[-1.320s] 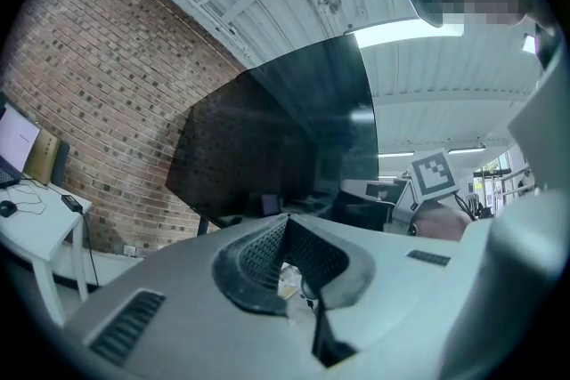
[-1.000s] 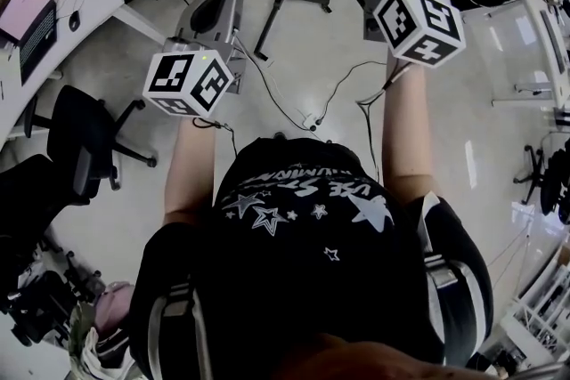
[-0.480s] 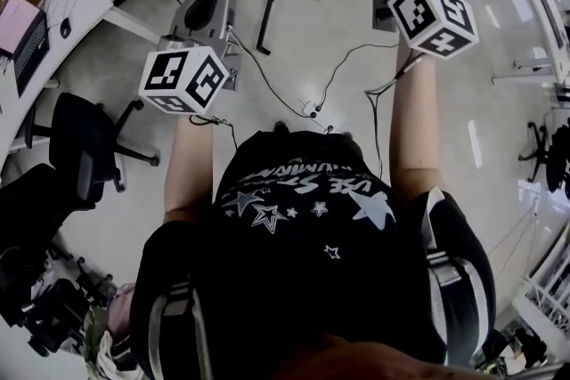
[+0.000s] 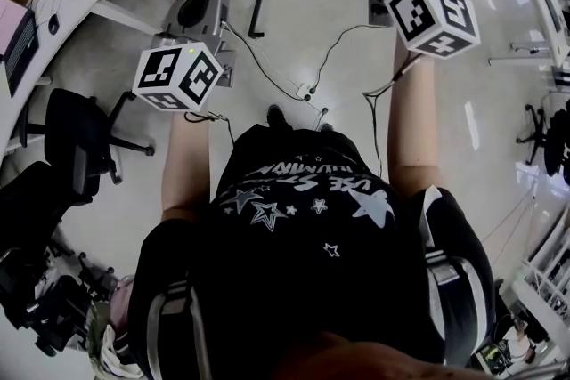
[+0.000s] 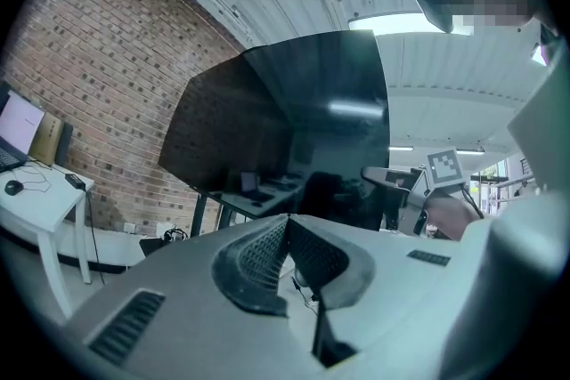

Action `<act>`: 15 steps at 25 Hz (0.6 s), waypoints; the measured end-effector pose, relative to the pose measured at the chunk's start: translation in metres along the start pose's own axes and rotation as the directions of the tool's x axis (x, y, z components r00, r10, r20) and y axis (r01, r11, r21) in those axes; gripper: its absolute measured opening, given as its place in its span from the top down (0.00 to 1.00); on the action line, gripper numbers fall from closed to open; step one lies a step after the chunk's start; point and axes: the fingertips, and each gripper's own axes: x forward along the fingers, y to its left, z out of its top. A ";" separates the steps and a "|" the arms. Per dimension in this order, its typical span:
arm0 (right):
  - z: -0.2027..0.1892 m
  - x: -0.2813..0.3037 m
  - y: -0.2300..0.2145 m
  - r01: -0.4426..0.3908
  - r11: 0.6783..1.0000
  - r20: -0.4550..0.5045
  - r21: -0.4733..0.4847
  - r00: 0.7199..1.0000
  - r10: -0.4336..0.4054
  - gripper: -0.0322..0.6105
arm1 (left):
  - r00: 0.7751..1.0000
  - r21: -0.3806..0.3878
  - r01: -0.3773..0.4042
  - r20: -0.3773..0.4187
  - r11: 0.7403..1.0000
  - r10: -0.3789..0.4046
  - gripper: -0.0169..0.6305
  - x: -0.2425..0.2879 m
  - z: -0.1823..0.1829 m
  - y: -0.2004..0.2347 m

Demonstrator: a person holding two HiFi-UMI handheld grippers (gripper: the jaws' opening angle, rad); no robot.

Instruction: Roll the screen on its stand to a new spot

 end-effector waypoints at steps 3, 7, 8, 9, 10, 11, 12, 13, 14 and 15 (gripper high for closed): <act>-0.002 -0.014 0.011 -0.037 0.999 -0.016 -0.020 0.999 0.037 0.68 | 1.000 -0.010 -0.018 0.004 1.000 0.018 0.96 -0.007 -0.003 -0.011; -0.002 -0.024 0.027 -0.068 0.997 -0.021 -0.048 0.998 0.067 0.69 | 1.000 0.006 -0.029 0.012 1.000 0.029 0.96 -0.020 -0.003 -0.031; -0.002 -0.027 0.029 -0.074 0.996 -0.024 -0.055 0.997 0.073 0.69 | 0.999 0.009 -0.033 0.017 0.999 0.032 0.96 -0.023 -0.002 -0.035; -0.002 -0.030 0.031 -0.083 0.995 -0.028 -0.062 0.996 0.081 0.69 | 0.999 0.010 -0.037 0.022 0.999 0.036 0.96 -0.026 -0.001 -0.040; -0.002 -0.033 0.033 -0.094 0.993 -0.033 -0.071 0.995 0.092 0.69 | 0.999 0.013 -0.041 0.028 0.999 0.041 0.96 -0.030 0.000 -0.045; -0.001 -0.037 0.035 -0.107 0.991 -0.038 -0.079 0.994 0.105 0.69 | 0.998 0.017 -0.046 0.032 0.999 0.045 0.96 -0.032 0.001 -0.050; -0.001 -0.041 0.036 -0.119 0.989 -0.042 -0.086 0.992 0.116 0.69 | 0.998 0.020 -0.050 0.037 0.999 0.049 0.96 -0.035 0.003 -0.056; 0.000 -0.046 0.038 -0.129 0.987 -0.044 -0.091 0.991 0.125 0.69 | 0.998 0.024 -0.053 0.041 0.998 0.052 0.96 -0.038 0.004 -0.061; 0.000 -0.051 0.040 -0.135 0.986 -0.045 -0.095 0.990 0.132 0.69 | 0.997 0.027 -0.057 0.045 0.998 0.055 0.96 -0.040 0.004 -0.066; 0.000 -0.055 0.041 -0.140 0.985 -0.044 -0.098 0.990 0.137 0.69 | 0.997 0.030 -0.062 0.050 0.998 0.060 0.96 -0.043 0.005 -0.071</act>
